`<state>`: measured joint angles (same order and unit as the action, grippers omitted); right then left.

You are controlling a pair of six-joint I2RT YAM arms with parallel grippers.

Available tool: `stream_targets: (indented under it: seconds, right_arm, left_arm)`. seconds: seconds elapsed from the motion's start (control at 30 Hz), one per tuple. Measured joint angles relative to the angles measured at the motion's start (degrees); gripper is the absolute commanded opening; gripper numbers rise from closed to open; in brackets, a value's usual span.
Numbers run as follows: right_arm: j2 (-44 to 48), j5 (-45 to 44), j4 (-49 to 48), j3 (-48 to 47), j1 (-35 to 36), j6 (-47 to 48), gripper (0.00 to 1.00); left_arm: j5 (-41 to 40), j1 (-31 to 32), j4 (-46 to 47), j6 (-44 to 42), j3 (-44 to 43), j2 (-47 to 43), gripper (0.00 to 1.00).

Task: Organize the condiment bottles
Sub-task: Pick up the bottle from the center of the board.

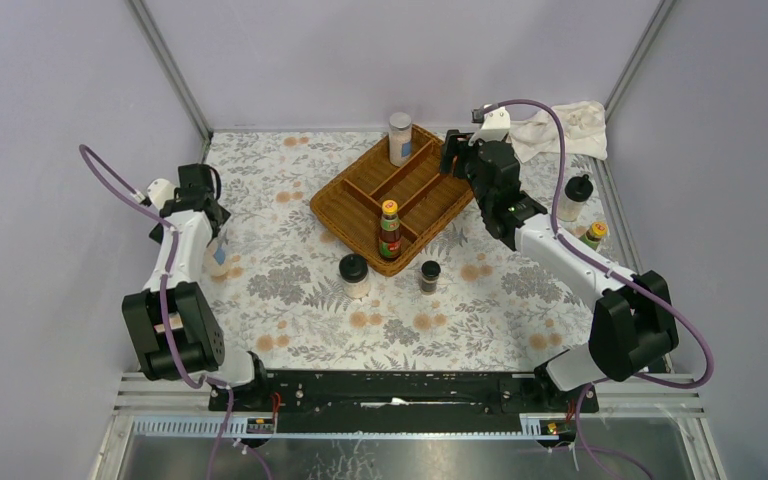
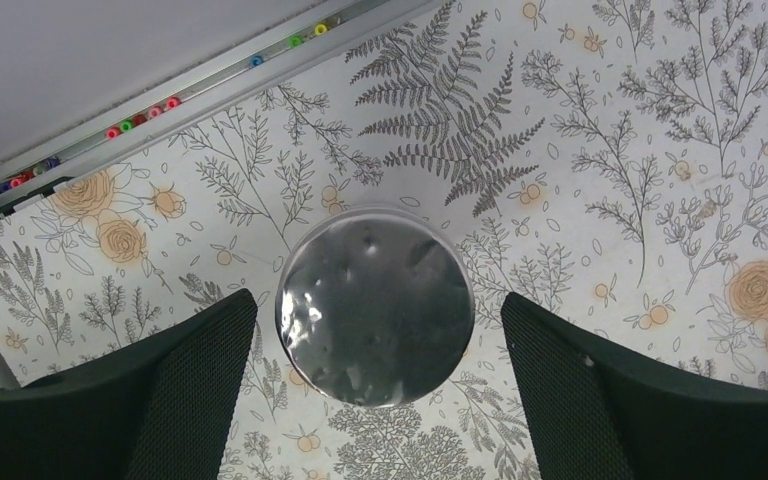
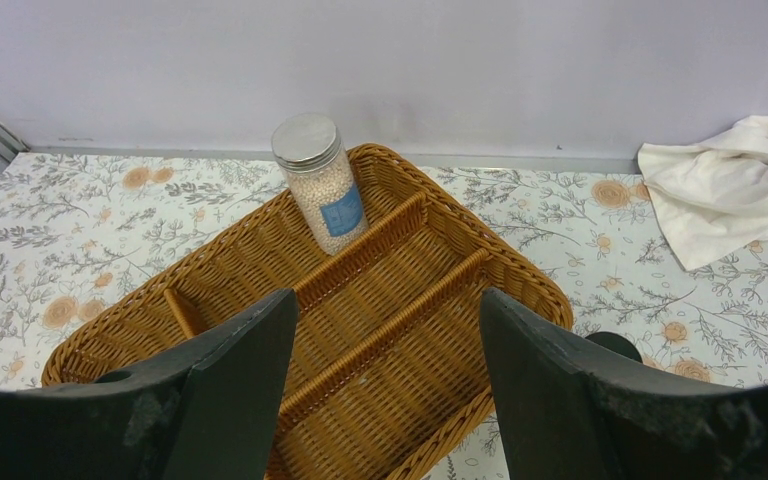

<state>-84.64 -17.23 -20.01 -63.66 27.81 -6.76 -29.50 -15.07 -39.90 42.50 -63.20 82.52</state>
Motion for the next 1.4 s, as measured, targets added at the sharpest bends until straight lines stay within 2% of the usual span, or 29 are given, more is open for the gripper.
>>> stream_targets:
  seconds: [0.13, 0.23, 0.3, 0.33, 0.47, 0.57, 0.73, 1.4]
  right_arm:
    - [-0.24, 0.0, 0.0, 0.0, 0.0, 0.0, 0.75]
    - [-0.63, 0.0, 0.0, 0.0, 0.0, 0.0, 0.74]
    - [-0.81, 0.0, 0.0, 0.0, 0.0, 0.0, 0.74]
    - [-0.83, 0.0, 0.0, 0.0, 0.0, 0.0, 0.75]
    - [-0.83, 0.0, -0.02, 0.0, 0.0, 0.0, 0.75]
    - [-0.83, 0.0, -0.04, 0.0, 0.0, 0.0, 0.74]
    - [-0.83, 0.0, -0.04, 0.0, 0.0, 0.0, 0.74]
    - [-0.85, 0.26, -0.04, 0.0, 0.0, -0.11, 0.74]
  left_arm:
    - [-0.02, -0.44, 0.66, 0.48, 0.0, 0.11, 0.88]
    - [0.0, -0.79, 0.96, 0.9, 0.0, 0.11, 0.71]
    - [0.02, -0.98, 1.16, 1.09, 0.0, 0.11, 0.52]
    - [0.04, -1.07, 1.33, 1.36, 0.0, 0.11, 0.46]
    - [0.15, -1.18, 1.53, 1.36, 0.0, 0.13, 0.4]
    - [0.15, -1.22, 1.53, 1.38, 0.0, 0.13, 0.31]
    - [0.17, -1.22, 1.53, 1.4, 0.0, 0.13, 0.0]
    - [3.52, -1.42, 1.57, 3.04, 0.0, -0.61, 0.0]
